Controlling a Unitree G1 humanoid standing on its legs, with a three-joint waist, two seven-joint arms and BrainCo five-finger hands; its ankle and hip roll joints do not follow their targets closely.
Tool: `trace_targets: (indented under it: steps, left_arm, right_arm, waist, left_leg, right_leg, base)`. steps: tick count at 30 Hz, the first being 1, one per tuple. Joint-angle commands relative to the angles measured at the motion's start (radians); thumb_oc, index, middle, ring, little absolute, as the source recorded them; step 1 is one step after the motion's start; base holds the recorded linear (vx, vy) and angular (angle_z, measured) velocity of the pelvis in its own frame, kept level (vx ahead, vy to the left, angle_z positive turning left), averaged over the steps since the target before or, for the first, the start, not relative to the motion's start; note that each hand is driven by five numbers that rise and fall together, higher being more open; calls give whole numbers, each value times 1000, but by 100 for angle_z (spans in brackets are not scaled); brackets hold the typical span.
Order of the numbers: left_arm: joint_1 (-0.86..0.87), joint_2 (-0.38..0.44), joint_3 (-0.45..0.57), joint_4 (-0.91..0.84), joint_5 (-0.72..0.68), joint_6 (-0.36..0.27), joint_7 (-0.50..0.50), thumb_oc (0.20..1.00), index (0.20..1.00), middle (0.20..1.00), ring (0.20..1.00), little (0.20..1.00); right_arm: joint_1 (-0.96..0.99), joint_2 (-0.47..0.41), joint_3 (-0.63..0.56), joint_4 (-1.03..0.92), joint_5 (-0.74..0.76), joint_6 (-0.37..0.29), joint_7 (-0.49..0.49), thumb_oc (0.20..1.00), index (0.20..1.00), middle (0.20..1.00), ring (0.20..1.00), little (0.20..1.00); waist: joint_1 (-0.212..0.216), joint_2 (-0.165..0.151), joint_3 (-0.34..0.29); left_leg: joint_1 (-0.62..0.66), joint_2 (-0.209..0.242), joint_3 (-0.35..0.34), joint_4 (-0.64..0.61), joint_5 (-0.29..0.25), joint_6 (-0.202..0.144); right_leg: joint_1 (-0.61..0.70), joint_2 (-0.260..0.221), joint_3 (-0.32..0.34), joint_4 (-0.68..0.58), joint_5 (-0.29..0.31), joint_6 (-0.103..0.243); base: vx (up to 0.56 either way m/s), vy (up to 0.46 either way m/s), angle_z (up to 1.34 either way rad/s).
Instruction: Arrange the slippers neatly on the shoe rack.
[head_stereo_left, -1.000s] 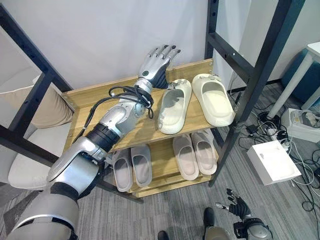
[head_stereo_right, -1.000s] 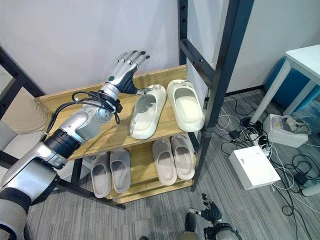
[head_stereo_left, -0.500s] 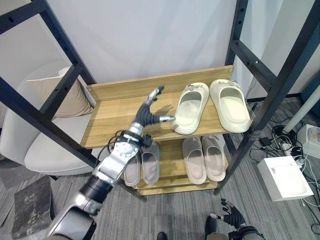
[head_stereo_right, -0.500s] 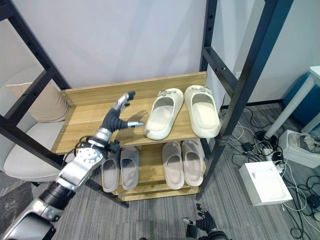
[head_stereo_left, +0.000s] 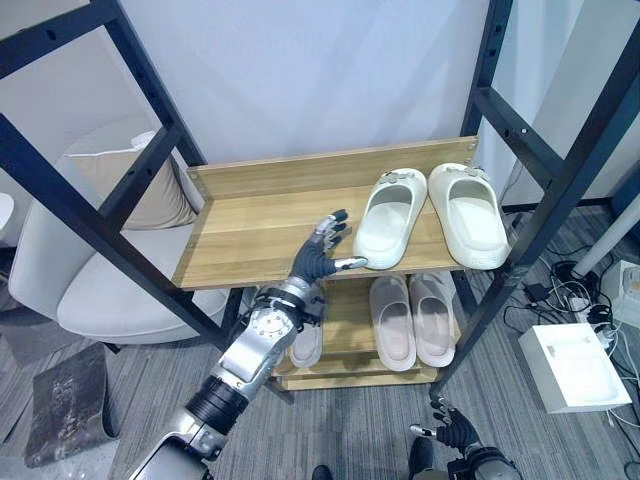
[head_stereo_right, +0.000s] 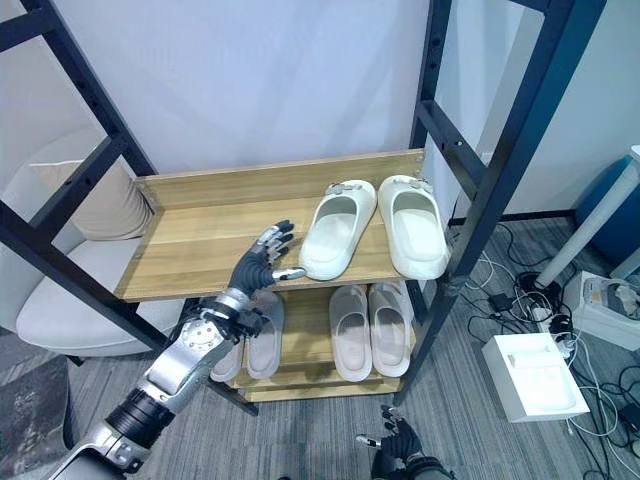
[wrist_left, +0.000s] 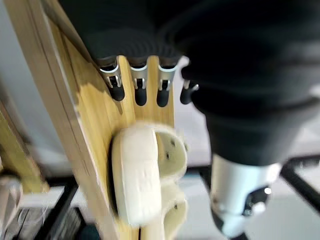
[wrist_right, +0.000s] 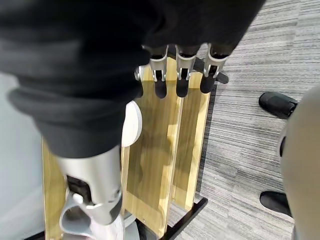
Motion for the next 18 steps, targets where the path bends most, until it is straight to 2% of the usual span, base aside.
trace_targets:
  steps: [1,5,6,13,18]
  left_arm:
    - [-155,-44,-52,87,-36,-23,-24,1000,1000,1000,1000,1000]
    - [-204,-99,-80,167,-43,-28,5,1000,1000,1000,1000,1000]
    - [-238,-142,-91,224,-47,-34,38,1000,1000,1000,1000,1000]
    - [-308,-209,-94,326,-37,-41,91,1000,1000,1000,1000,1000]
    - [-338,-224,-81,375,-33,-48,111,1000,1000,1000,1000,1000]
  right_arm:
    - [-52,8,4,-8,22,-20,-4,1000,1000,1000,1000,1000]
    - [-69,14,14,3,28,-23,-17,1000,1000,1000,1000,1000]
    - [-79,20,20,11,36,-27,-31,1000,1000,1000,1000,1000]
    - [-89,20,28,41,47,-30,-53,1000,1000,1000,1000,1000]
    - [-95,20,31,58,49,-33,-57,1000,1000,1000,1000,1000]
  waist:
    - [-12,-29,38]
    - [-21,-30,39]
    - [-30,-30,39]
    - [-51,-26,38]
    - [-57,-26,36]
  left_leg:
    - [14,-22,-12,-7,-11,-19]
    - [16,-24,-11,-7,-11,-19]
    - [18,-24,-8,-7,-12,-18]
    - [21,-26,5,-7,-14,-18]
    - [19,-26,9,-7,-14,-18]
  right_leg:
    - [101,16,-23,1,-117,76]
    - [103,15,-21,1,-117,76]
    - [102,13,-19,1,-115,77]
    - [98,12,-12,1,-113,79]
    - [96,10,-11,1,-110,81]
  base:
    - [0,0,0]
    - [0,0,0]
    - [0,0,0]
    - [0,0,0]
    - [0,0,0]
